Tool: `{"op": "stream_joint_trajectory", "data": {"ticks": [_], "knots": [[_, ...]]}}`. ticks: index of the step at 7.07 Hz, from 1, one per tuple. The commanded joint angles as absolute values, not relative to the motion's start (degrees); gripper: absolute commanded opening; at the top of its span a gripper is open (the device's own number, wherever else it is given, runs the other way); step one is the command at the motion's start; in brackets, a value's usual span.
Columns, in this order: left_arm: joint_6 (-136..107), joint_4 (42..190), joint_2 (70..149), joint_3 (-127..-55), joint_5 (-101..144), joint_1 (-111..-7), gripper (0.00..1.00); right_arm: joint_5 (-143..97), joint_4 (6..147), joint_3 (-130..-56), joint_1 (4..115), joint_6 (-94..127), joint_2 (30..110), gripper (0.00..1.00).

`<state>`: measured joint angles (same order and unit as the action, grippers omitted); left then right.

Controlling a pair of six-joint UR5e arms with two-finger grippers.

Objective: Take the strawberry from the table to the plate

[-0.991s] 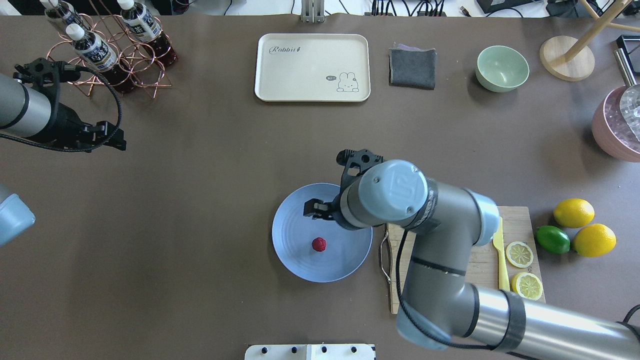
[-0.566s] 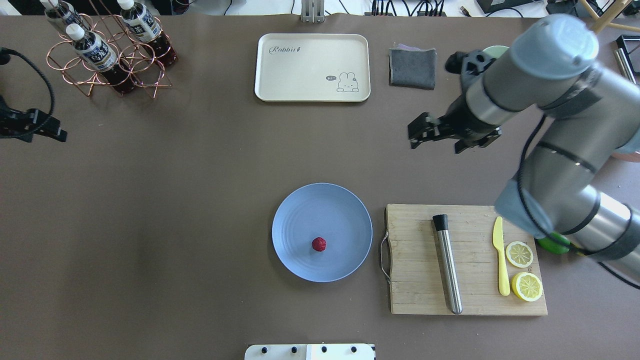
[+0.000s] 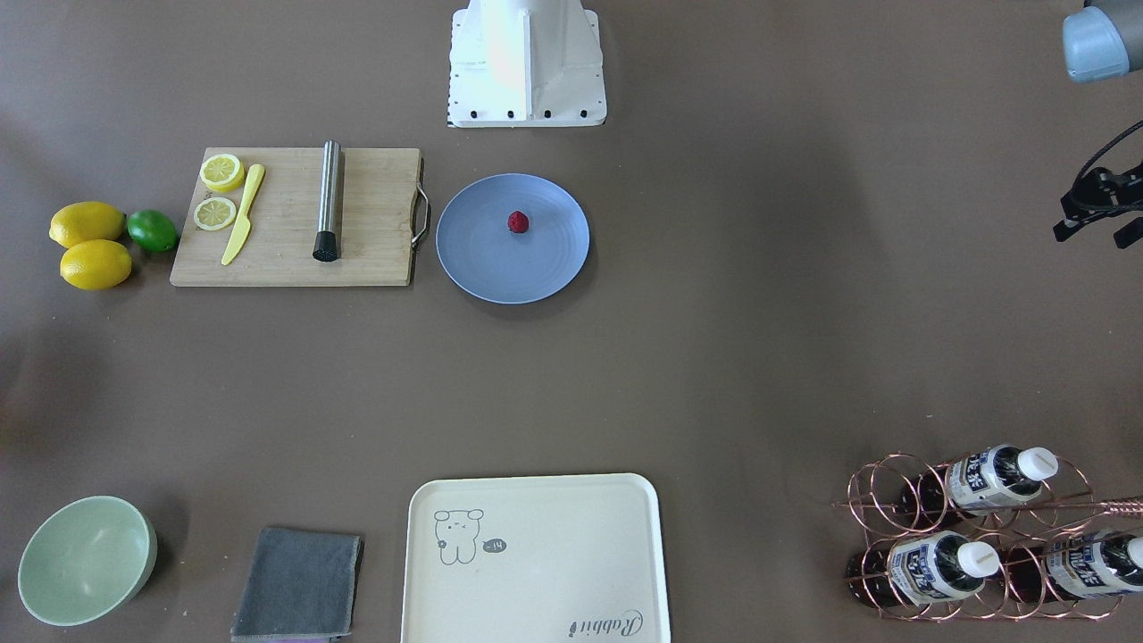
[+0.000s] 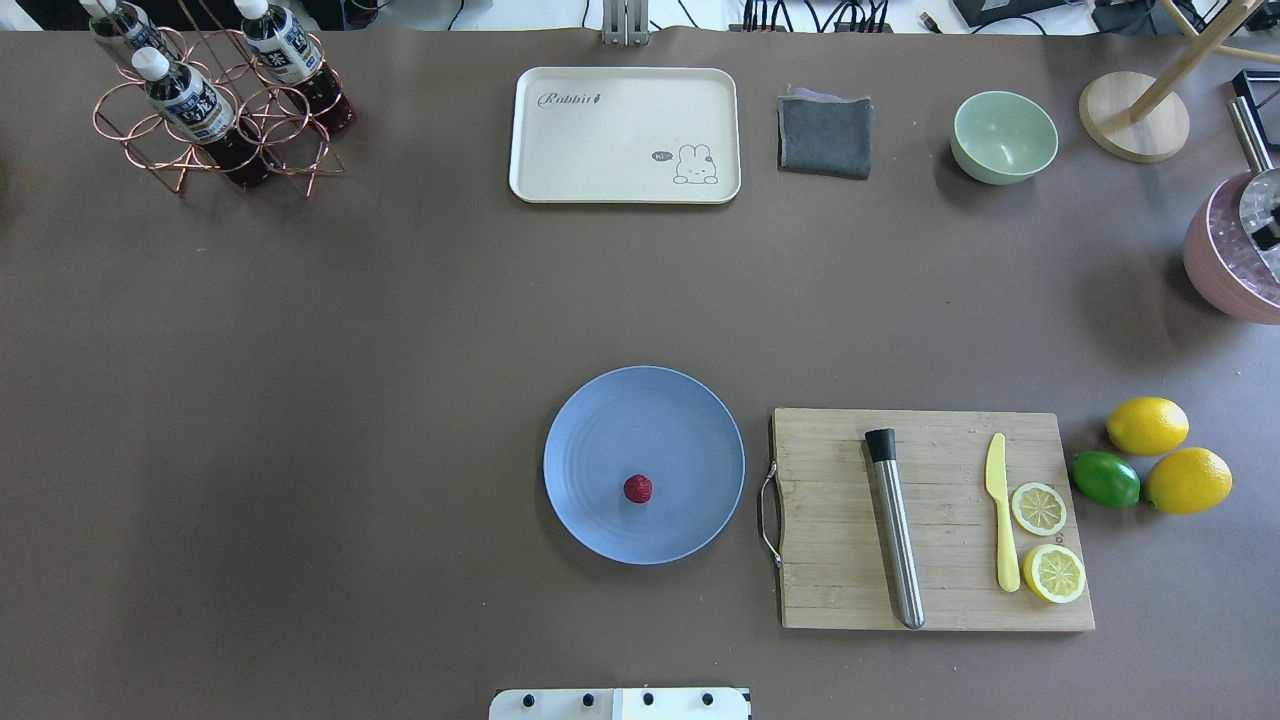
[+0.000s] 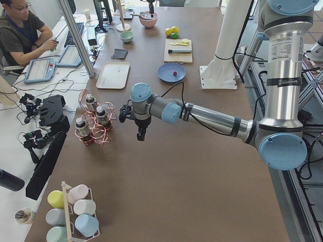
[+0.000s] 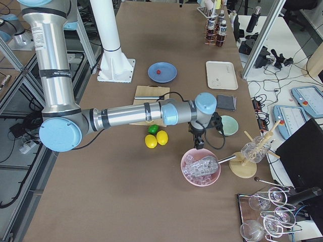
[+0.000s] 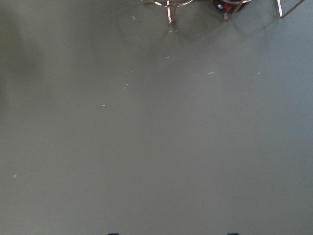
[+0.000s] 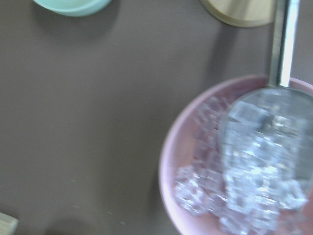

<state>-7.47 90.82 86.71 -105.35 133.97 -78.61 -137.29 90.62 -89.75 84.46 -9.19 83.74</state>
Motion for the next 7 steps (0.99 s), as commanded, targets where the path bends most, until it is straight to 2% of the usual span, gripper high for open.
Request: {"op": "stream_joint_trajectory", "data": {"ticks": [1,7], "knots": [[3.75,88.76,82.29,-102.06,134.21,-82.17,0.97,-137.55,94.73,-82.71,93.23,-22.32,84.19,1.00],[1.49,90.09,83.76,-101.26,137.46,-85.43,0.97,-135.26,97.38,-83.14,93.96,-22.33,84.02,1.00]]}}
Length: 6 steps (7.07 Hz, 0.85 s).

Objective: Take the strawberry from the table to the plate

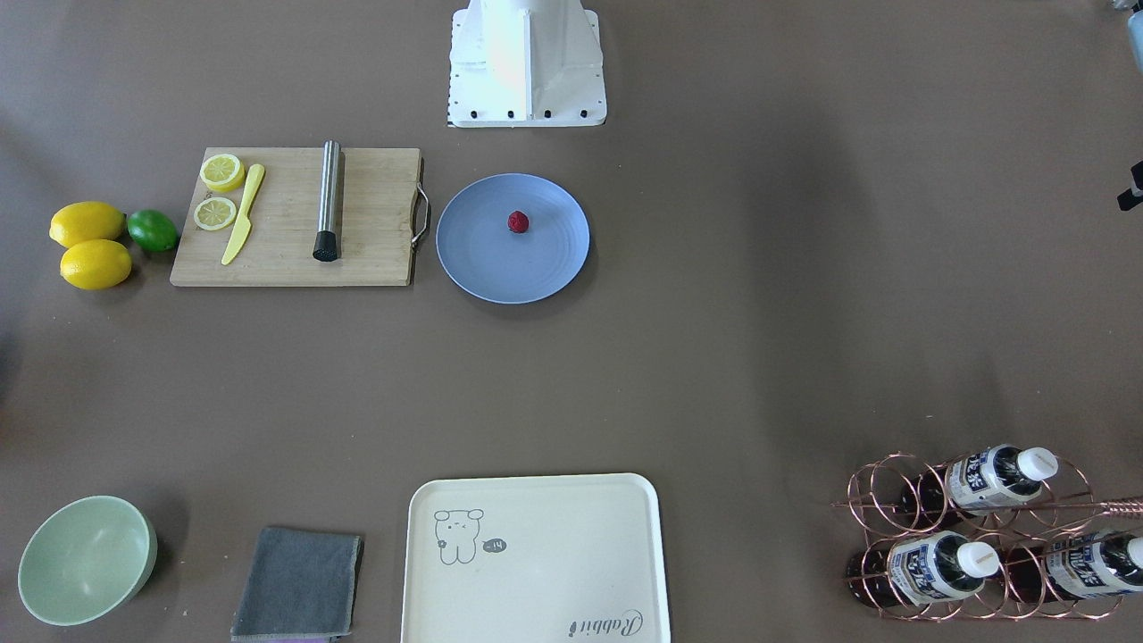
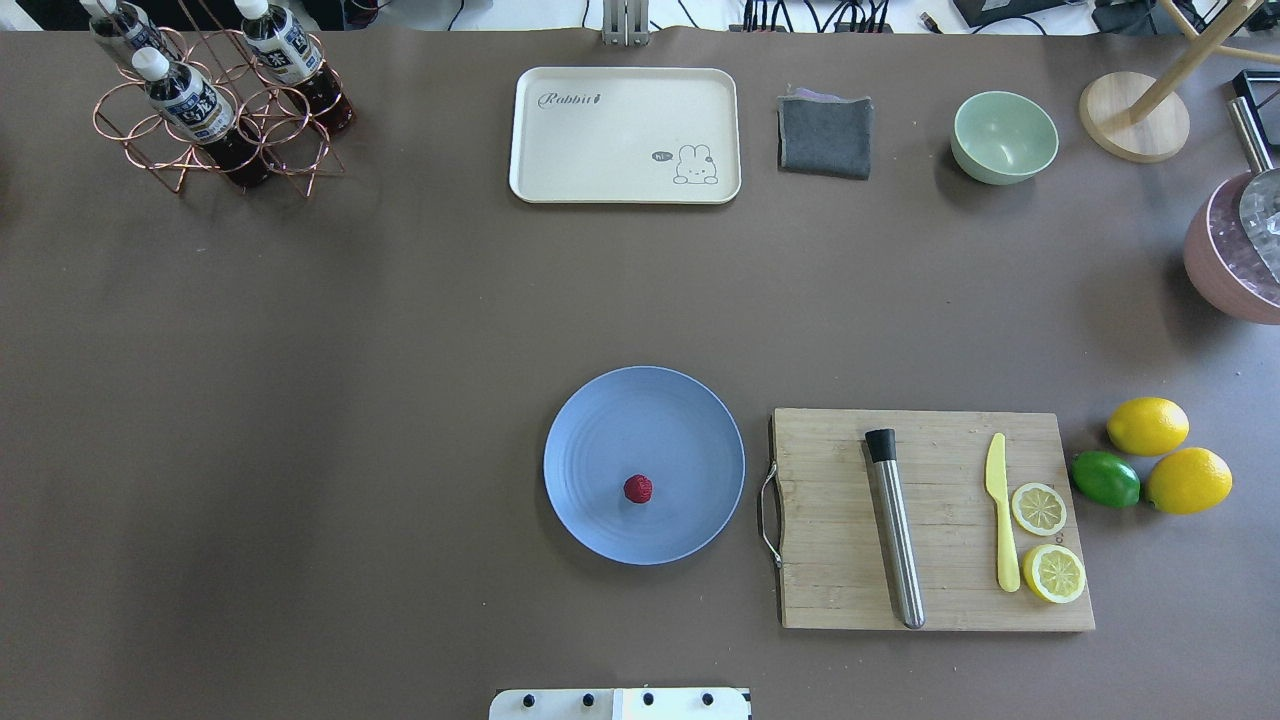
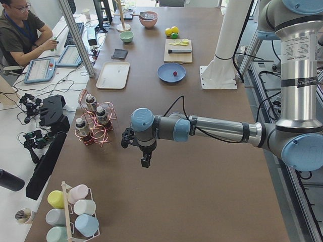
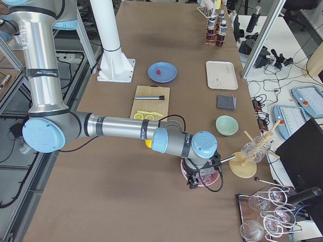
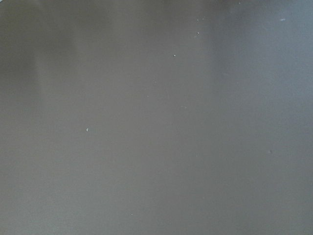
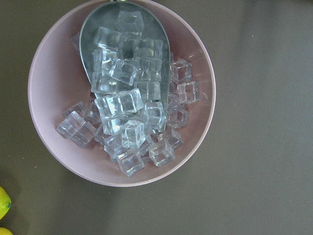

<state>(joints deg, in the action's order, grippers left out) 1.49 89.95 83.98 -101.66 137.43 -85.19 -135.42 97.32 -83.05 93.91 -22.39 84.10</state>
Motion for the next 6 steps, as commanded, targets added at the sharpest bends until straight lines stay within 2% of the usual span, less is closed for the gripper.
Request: {"op": "stream_joint_trajectory", "data": {"ticks": [1,6], "knots": [[1.49,90.17,84.11,-99.34,137.55,-85.43,0.97,-135.26,97.38,-83.14,93.96,-22.32,83.94,1.00],[1.58,90.18,83.85,-98.97,137.64,-86.92,0.97,-134.91,99.84,-83.06,92.20,-22.85,84.11,1.00]]}}
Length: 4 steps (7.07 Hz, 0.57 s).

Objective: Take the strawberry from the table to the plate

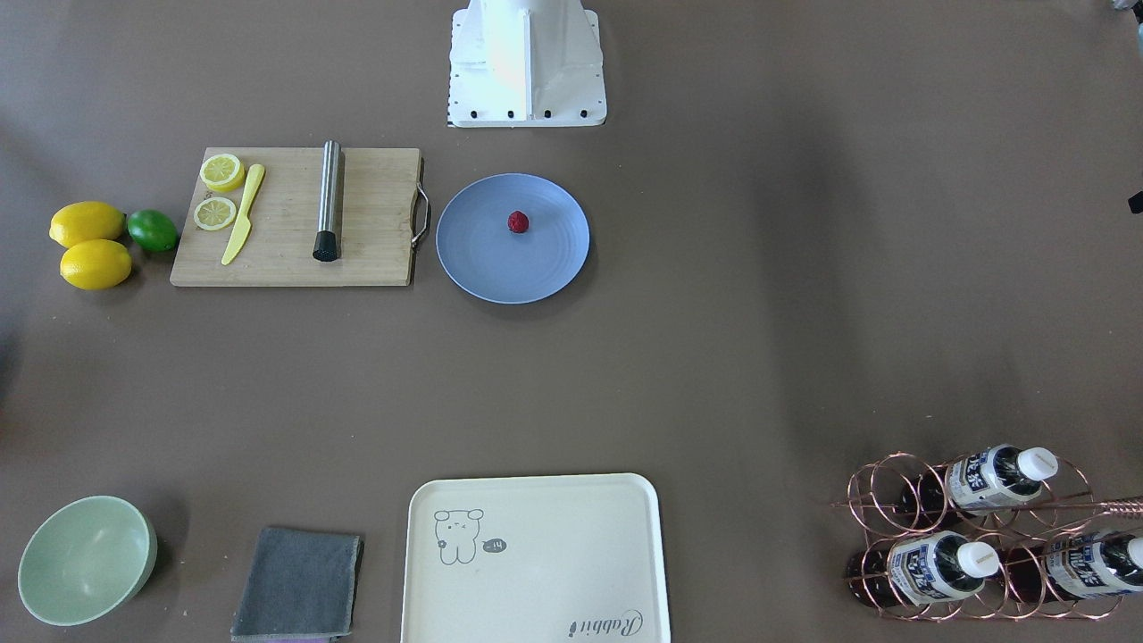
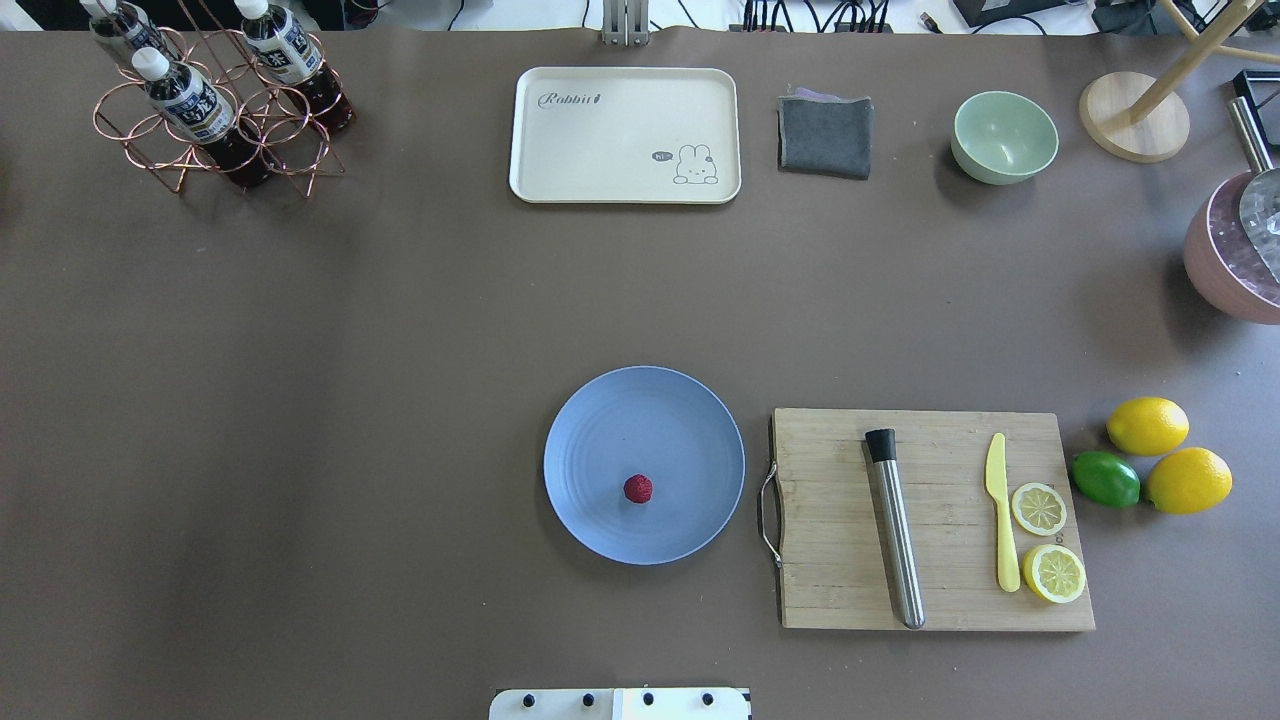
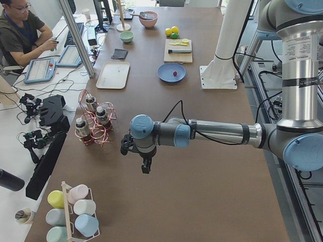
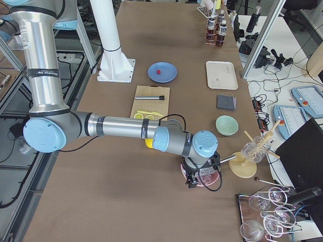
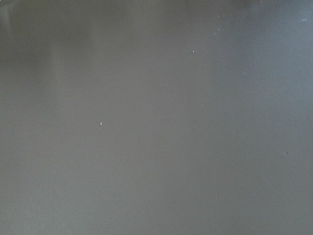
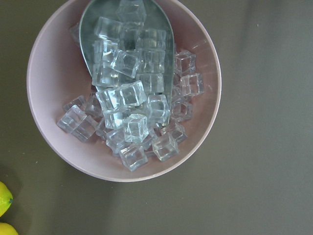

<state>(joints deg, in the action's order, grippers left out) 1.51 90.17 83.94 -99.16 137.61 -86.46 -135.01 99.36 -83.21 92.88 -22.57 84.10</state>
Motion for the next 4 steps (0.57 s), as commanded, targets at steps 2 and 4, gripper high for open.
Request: {"op": "stream_joint_trajectory", "data": {"ticks": [2,4], "knots": [[1.58,90.18,83.85,-98.79,137.72,-86.92,0.97,-134.91,99.76,-83.32,92.02,-22.94,84.11,1.00],[1.58,90.18,83.85,-98.79,137.72,-86.92,0.97,-134.83,99.76,-83.15,92.02,-22.94,84.11,1.00]]}}
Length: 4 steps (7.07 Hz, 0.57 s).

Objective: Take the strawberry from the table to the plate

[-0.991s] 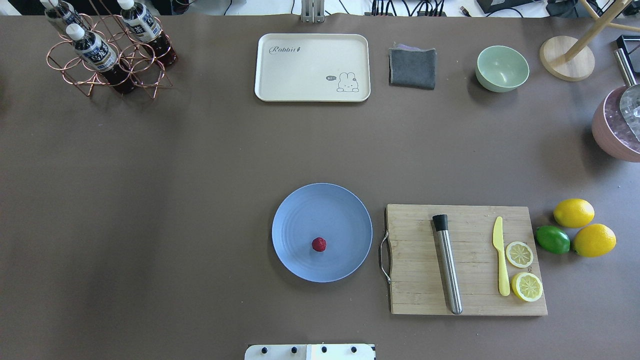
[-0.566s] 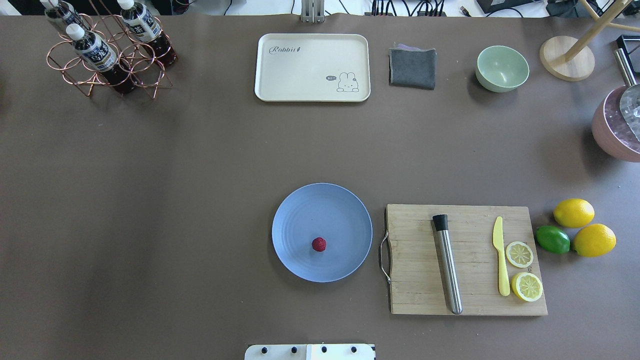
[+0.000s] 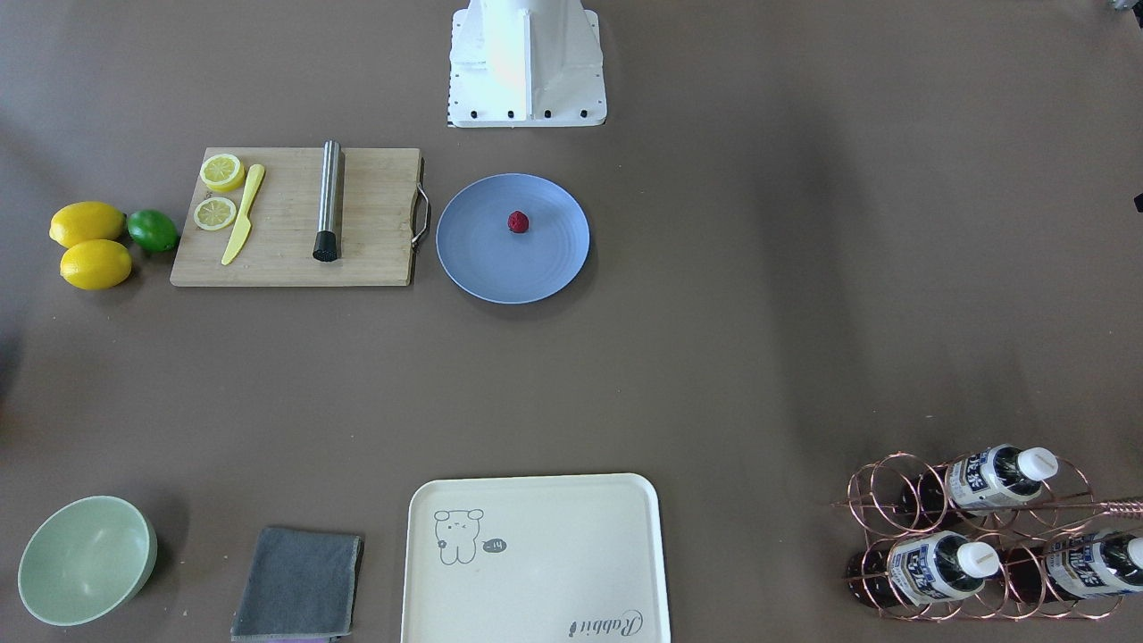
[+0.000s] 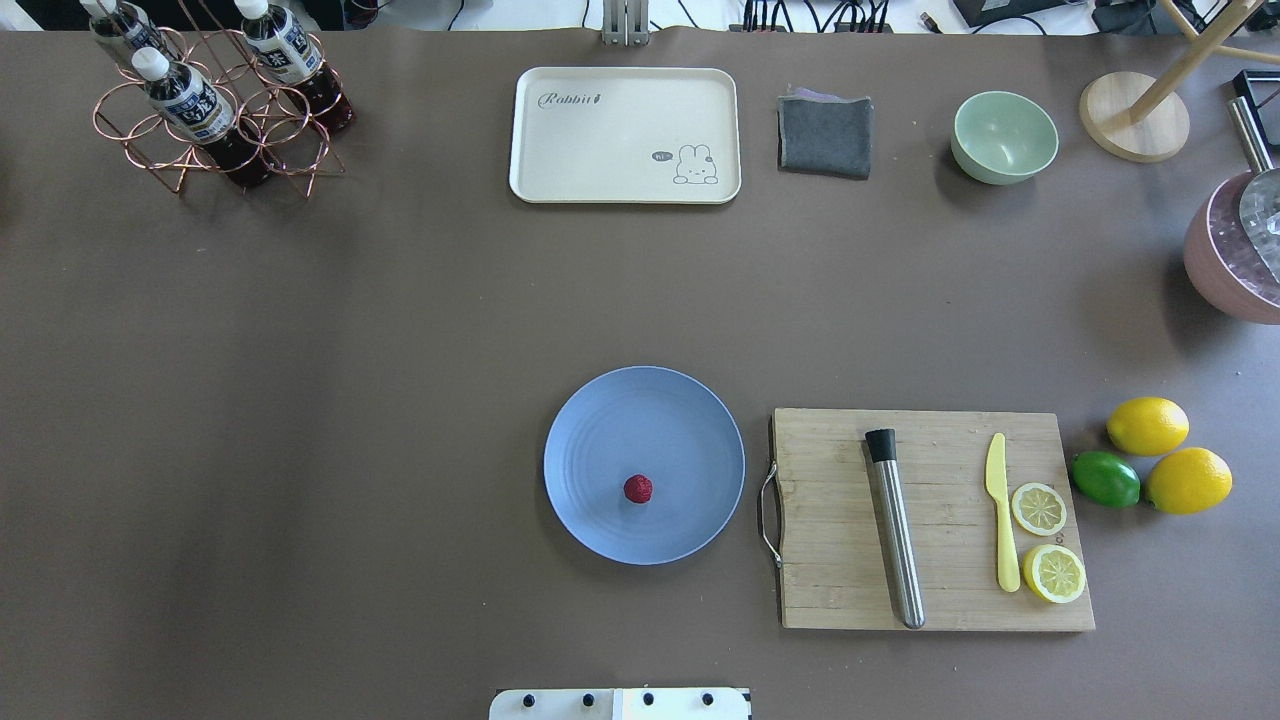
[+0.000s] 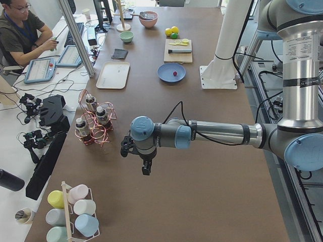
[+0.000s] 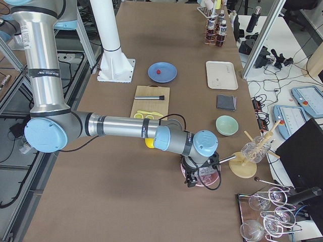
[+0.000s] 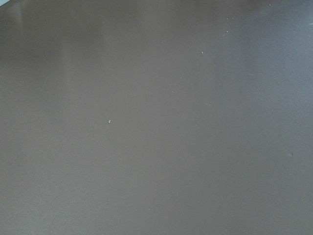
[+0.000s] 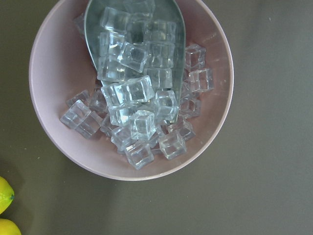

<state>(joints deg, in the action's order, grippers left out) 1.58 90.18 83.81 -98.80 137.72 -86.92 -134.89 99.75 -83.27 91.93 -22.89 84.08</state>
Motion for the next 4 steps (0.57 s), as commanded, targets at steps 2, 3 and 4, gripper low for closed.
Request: {"op": "stream_joint_trajectory", "data": {"ticks": [2,3,4], "knots": [[1.58,90.18,84.02,-98.17,137.72,-86.92,0.97,-132.72,99.76,-83.67,93.08,-22.94,84.11,1.00],[1.58,90.18,83.85,-98.00,137.64,-86.92,0.97,-132.71,99.76,-83.76,93.08,-22.85,83.94,1.00],[1.58,90.18,83.59,-98.00,137.64,-87.01,0.97,-132.37,99.76,-83.76,92.90,-22.76,83.76,1.00]]}}
